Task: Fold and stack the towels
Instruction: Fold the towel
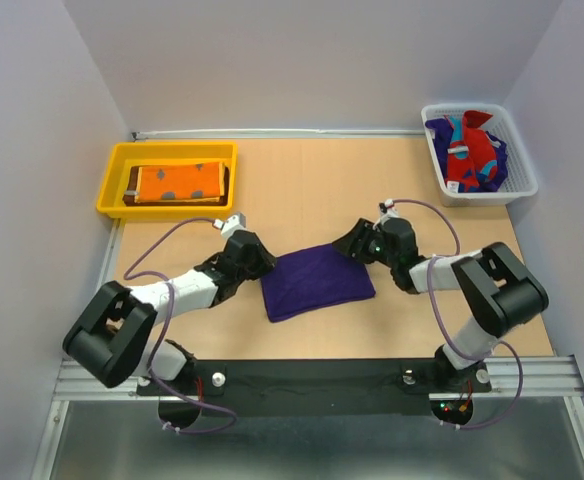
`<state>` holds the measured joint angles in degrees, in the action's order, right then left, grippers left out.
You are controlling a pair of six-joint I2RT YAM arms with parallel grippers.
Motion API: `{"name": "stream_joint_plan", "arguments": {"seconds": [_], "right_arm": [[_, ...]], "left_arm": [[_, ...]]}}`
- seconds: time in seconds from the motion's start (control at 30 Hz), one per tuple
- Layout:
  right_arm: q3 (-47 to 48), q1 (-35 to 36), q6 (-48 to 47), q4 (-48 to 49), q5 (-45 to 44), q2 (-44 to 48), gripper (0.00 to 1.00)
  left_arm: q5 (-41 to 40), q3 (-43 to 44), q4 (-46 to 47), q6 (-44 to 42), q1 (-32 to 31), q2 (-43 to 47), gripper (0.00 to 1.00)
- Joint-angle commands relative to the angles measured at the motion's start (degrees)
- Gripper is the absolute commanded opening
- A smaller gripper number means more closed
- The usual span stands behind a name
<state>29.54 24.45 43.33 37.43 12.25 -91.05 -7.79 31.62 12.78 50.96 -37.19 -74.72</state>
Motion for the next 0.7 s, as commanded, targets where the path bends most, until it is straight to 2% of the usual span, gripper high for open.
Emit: {"name": "stream_joint_plan", "arguments": {"seconds": [0.0,0.13,0.3,0.37,0.4,0.5,0.57,0.67], "right_arm": [[-0.18,-1.5,0.0,12.66,-3.2,-5.35,0.59],[-2.99,-3.35,1.05,18.89,-2.94,-11.15,0.58],[-6.07,-4.58,0.7,20.58,-5.3,-12.93,0.58],[-6.69,-6.07,-0.7,20.58,-4.26,-11.01,0.58],[-6.6,-6.25,-3.14,20.4,-3.56,-9.95,0.58],[-2.15,-6.25,-9.28,12.26,-0.04,-4.59,0.61],[1.38,-6.25,-13.25,1.49,3.64,-2.39,0.63],[6.13,-5.47,-19.41,-9.51,5.59,1.65,0.64]], "left_arm": [[-0.47,-4.8,13.49,0.72,3.44,-3.23,0.36],[1.19,-9.1,17.97,2.04,5.37,-6.57,0.36],[2.34,-8.86,20.88,1.78,5.99,-11.41,0.36],[3.65,-6.93,20.62,0.37,6.08,-12.91,0.39],[4.88,-6.14,20.19,-0.15,6.08,-12.65,0.43],[4.37,-1.92,14.76,-2.52,6.08,-10.11,0.56],[2.53,2.56,9.75,-3.93,6.08,-8.61,0.6],[0.59,7.13,3.32,-6.3,6.08,-4.92,0.68]]}}
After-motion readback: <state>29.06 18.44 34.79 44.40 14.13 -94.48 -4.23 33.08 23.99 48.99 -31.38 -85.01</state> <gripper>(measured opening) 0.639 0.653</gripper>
